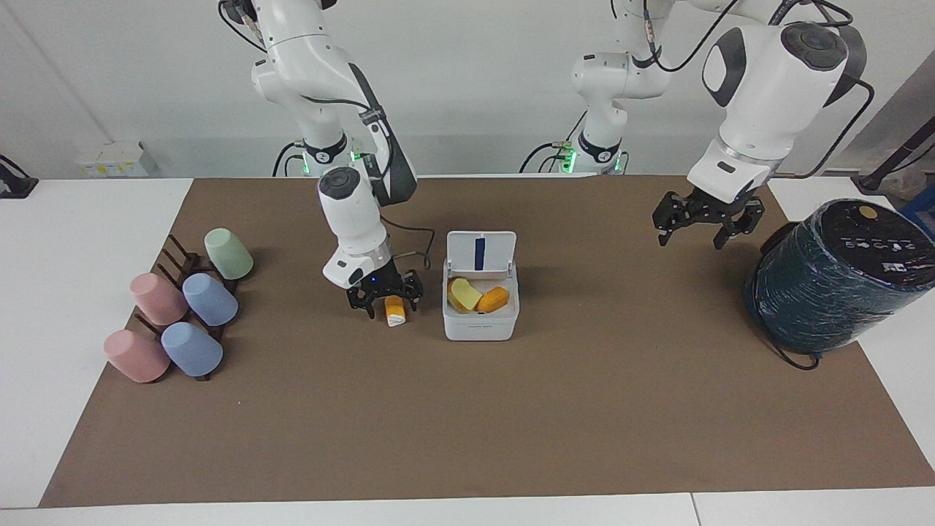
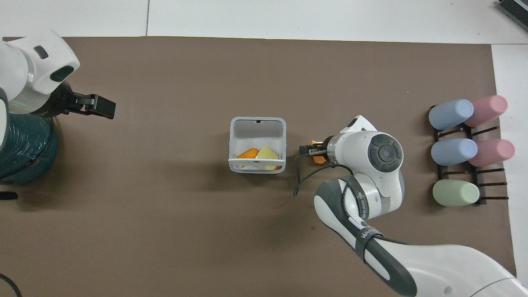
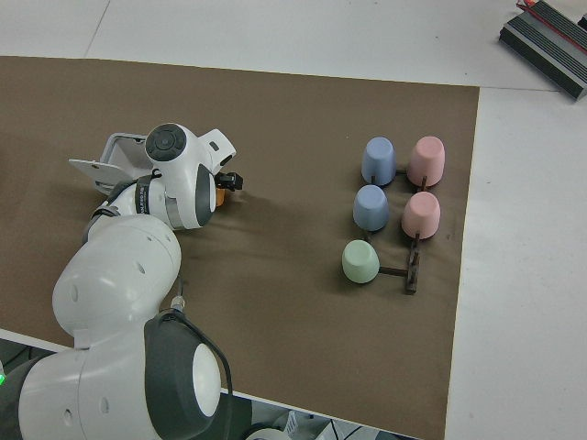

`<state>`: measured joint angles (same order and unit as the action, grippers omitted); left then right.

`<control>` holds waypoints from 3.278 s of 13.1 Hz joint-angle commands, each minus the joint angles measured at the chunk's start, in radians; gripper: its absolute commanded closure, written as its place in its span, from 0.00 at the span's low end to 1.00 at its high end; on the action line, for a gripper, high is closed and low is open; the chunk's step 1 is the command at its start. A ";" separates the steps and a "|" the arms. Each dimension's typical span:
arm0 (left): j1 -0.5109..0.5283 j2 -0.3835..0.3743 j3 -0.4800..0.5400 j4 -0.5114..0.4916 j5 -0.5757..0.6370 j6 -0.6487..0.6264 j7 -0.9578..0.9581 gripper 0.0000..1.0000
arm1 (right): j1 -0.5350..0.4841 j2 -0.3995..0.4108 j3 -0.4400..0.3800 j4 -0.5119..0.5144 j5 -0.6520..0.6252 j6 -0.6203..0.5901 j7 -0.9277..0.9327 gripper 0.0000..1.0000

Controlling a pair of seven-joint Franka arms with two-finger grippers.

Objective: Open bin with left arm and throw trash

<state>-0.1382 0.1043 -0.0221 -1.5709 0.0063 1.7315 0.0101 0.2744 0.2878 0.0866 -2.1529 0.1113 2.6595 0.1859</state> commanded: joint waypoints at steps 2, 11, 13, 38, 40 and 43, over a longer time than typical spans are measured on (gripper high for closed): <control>0.002 -0.020 0.001 -0.018 0.014 0.011 -0.004 0.00 | -0.003 -0.007 0.007 -0.030 0.007 0.022 -0.042 0.96; 0.002 -0.032 0.002 -0.040 0.014 0.005 -0.007 0.00 | -0.011 -0.176 0.012 0.068 0.022 -0.205 0.081 1.00; 0.000 -0.032 0.002 -0.040 0.014 0.003 -0.007 0.00 | 0.003 -0.188 0.012 0.122 0.022 -0.205 0.133 1.00; 0.002 -0.034 0.002 -0.040 0.014 0.003 -0.007 0.00 | -0.064 -0.344 0.005 0.235 0.031 -0.535 0.152 0.00; 0.002 -0.034 0.001 -0.040 0.014 0.003 -0.007 0.00 | -0.122 -0.348 -0.002 0.270 0.016 -0.614 0.135 0.00; 0.002 -0.034 0.002 -0.040 0.014 0.003 -0.007 0.00 | -0.190 -0.323 0.001 0.416 -0.093 -0.841 0.132 0.00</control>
<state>-0.1381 0.1020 -0.0208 -1.5770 0.0063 1.7302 0.0102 0.1202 -0.0602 0.0741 -1.8368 0.0630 1.9458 0.3299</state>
